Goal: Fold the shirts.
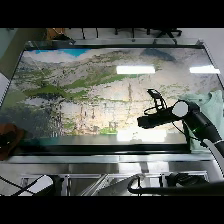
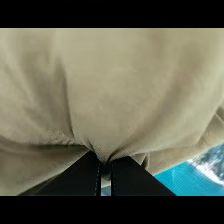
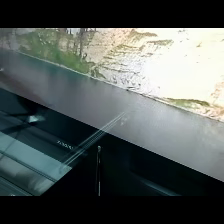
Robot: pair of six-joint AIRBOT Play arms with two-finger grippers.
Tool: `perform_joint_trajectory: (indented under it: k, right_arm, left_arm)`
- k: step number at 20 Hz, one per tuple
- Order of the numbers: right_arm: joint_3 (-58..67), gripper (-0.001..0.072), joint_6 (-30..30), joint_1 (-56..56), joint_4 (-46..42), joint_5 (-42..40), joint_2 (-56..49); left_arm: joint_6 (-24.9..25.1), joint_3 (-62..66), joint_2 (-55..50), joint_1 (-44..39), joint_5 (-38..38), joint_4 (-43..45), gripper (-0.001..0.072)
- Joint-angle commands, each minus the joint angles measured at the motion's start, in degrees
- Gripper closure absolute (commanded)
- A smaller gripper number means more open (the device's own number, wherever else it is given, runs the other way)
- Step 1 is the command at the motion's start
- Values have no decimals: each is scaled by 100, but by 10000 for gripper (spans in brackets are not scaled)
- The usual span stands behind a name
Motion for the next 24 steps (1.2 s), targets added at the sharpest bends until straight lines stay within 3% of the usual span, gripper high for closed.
perform_joint_trajectory:
  k: [1,5,7,10,14,17,20,24]
  right_arm:
    - [-2,687,0,2,2,0,2]
    - [-2,687,0,2,2,0,4]
    - [-2,687,0,2,2,0,2]
    - [-2,687,2,2,7,-2,2]
    - [-2,687,2,2,2,-2,2]
    - [-2,687,0,2,4,-2,2]
    - [-2,687,-2,2,-7,-2,2]
    - [-2,684,0,-4,-26,-48,-61]
  left_arm:
    - [48,70,55,-267,0,-105,697]
    - [61,986,699,-1373,-920,-1154,697]
    - [249,1624,1167,-2352,-1746,-2011,697]
    - [284,2302,1869,-4009,-2153,-2643,697]
    - [-149,2889,2485,-5967,-1825,-2767,697]
    - [-205,2918,2616,-7110,-1104,-2754,696]
    - [-422,2618,2350,-7643,-782,-2758,696]
    - [-466,2002,1631,-7683,-789,-2747,696]
